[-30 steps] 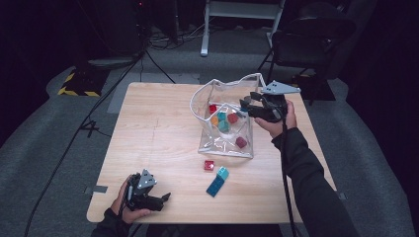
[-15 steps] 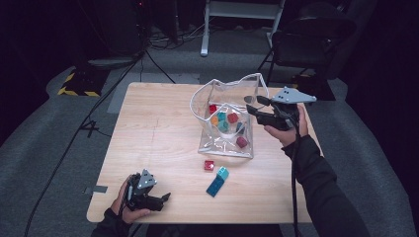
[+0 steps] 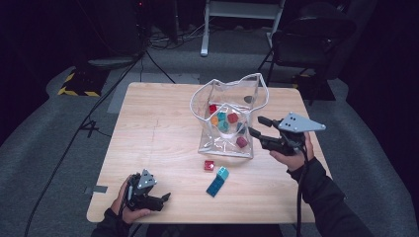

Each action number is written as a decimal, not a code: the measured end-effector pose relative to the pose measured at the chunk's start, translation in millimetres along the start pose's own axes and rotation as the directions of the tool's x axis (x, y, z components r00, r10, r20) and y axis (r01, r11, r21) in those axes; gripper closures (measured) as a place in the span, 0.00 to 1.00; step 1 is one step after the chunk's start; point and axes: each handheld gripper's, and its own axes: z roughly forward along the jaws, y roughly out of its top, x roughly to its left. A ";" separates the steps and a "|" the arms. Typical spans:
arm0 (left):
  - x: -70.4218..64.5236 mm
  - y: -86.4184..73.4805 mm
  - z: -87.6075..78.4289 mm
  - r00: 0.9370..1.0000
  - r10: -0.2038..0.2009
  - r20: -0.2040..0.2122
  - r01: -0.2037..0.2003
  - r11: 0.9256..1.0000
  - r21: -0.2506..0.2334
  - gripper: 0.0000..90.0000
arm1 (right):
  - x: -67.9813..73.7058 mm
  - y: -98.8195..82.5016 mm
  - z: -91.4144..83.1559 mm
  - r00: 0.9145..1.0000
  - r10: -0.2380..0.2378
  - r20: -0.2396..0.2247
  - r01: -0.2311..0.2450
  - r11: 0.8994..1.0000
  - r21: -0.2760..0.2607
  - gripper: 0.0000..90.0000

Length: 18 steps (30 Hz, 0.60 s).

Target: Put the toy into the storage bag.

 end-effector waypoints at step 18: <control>0.1 0.0 0.0 1.000 0.000 0.000 0.000 1.000 0.000 0.10 | 39.1 -68.3 15.8 0.994 0.005 -0.107 0.006 0.995 0.102 0.54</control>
